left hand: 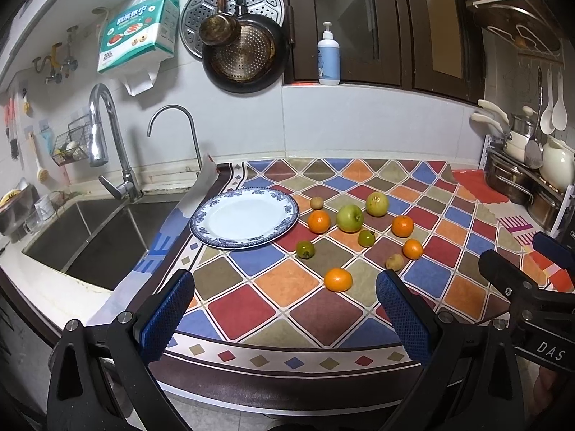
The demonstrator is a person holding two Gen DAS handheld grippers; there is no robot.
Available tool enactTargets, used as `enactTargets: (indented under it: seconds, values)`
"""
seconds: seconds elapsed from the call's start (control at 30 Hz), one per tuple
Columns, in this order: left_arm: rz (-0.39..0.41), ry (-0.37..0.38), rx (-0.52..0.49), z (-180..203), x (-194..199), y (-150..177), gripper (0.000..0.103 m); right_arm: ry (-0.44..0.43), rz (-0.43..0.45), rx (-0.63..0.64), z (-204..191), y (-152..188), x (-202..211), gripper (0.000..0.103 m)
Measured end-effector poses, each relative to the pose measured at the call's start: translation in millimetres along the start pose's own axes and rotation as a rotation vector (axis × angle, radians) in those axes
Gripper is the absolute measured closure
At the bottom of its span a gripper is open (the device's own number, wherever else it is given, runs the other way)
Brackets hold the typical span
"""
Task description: Organize fruits
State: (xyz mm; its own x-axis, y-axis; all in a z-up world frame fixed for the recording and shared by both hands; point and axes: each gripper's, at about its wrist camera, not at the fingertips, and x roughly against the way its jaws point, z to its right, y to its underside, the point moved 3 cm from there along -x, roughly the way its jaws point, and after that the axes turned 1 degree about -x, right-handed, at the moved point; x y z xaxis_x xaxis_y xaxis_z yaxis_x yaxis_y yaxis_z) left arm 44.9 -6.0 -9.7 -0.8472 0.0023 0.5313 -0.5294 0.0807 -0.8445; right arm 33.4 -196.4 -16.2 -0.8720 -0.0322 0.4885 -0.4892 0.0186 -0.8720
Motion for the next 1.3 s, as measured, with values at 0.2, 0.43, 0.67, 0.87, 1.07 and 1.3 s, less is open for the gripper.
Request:
enactTargets:
  seconds: [0.2, 0.43, 0.67, 0.87, 1.07, 1.3]
  values:
    - [0.002, 0.017, -0.051, 2, -13, 3, 0.002, -0.036, -0.026, 0.022, -3, 0, -15, 0.001]
    - [-0.023, 0.072, -0.129, 12, -40, 5, 0.012, -0.073, -0.068, 0.089, -9, 2, -50, 0.009]
    - [-0.092, 0.125, -0.187, 23, -82, 11, 0.024, -0.087, -0.152, 0.125, -10, 9, -91, 0.024]
    - [-0.162, 0.196, -0.224, 34, -116, 17, 0.035, -0.132, -0.273, 0.119, -8, 17, -139, 0.039]
    - [-0.237, 0.269, -0.253, 44, -145, 24, 0.044, -0.179, -0.350, 0.135, -12, 27, -169, 0.049]
    - [-0.307, 0.332, -0.260, 53, -169, 31, 0.053, -0.191, -0.406, 0.144, -15, 31, -193, 0.057]
